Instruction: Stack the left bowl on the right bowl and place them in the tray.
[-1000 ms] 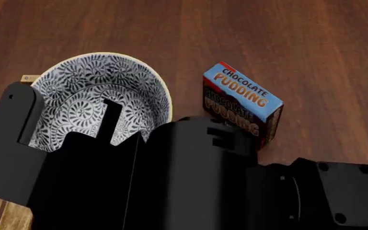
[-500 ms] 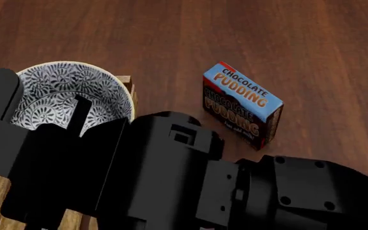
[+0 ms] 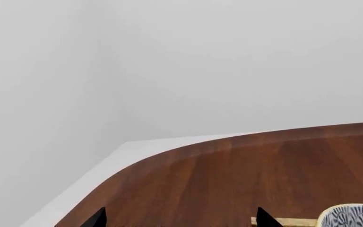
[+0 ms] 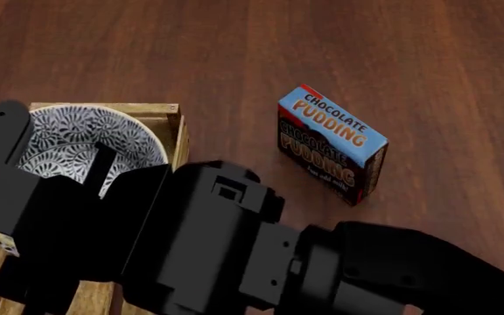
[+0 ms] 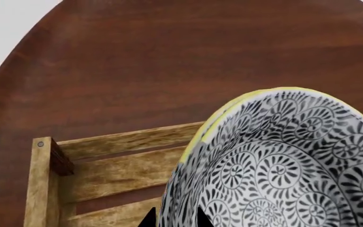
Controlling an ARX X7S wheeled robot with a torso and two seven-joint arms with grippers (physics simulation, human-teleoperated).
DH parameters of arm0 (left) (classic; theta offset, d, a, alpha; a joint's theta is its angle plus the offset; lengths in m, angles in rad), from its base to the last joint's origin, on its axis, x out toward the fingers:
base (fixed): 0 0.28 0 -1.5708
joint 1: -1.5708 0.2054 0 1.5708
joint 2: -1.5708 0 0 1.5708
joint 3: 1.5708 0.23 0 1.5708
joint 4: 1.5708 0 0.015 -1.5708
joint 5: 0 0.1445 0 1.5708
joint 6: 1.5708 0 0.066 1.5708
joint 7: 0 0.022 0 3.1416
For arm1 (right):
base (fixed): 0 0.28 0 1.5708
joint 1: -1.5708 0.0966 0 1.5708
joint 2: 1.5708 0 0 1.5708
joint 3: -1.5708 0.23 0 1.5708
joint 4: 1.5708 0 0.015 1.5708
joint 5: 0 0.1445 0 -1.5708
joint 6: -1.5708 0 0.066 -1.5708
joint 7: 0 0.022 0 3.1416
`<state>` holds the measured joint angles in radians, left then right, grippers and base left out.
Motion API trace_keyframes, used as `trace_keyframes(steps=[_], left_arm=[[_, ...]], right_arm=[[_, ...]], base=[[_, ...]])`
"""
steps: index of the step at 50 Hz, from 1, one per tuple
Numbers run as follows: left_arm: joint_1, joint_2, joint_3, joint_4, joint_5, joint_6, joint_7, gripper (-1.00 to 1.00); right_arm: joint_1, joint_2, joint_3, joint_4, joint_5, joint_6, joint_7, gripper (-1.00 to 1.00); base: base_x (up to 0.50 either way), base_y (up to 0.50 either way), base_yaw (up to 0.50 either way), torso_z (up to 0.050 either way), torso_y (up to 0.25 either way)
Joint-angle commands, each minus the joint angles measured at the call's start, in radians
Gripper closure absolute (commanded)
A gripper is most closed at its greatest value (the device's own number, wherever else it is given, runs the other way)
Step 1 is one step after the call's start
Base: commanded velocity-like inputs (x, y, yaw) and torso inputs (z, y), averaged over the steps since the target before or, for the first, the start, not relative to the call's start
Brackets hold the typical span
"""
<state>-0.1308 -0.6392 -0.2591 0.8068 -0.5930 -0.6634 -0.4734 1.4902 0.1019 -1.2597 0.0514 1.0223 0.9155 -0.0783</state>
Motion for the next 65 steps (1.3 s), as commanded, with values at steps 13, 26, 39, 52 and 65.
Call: trace_keyframes(steps=[13,26,39,52,65], left_arm=[[0.021,-0.002,-0.009,-0.013,0.007,0.021,0.006,-1.00],[0.010,-0.004,-0.010,-0.021,-0.002,0.015,0.003,-1.00],[0.020,-0.005,-0.035,-0.028,-0.014,0.021,0.004,-1.00],[0.018,0.004,-0.003,-0.039,0.002,0.036,0.006,-1.00],[0.037,0.003,-0.010,-0.035,0.006,0.046,0.005,-1.00]], right_arm=[[-0.033,-0.058,-0.040,0.104,-0.086,-0.087,-0.062,1.00],[-0.045,-0.083,-0.072,0.162,-0.104,-0.122,-0.087,1.00],[-0.076,-0.094,-0.112,0.207,-0.105,-0.150,-0.089,1.00],[-0.073,-0.088,-0.162,0.236,-0.094,-0.173,-0.086,1.00],[-0.055,-0.102,-0.231,0.295,-0.065,-0.228,-0.097,1.00]], base=[[0.00,0.00,0.00,0.001,0.001],[0.00,0.00,0.00,0.000,0.001],[0.00,0.00,0.00,0.000,0.001],[0.00,0.00,0.00,0.001,0.001],[0.00,0.00,0.00,0.000,0.001]])
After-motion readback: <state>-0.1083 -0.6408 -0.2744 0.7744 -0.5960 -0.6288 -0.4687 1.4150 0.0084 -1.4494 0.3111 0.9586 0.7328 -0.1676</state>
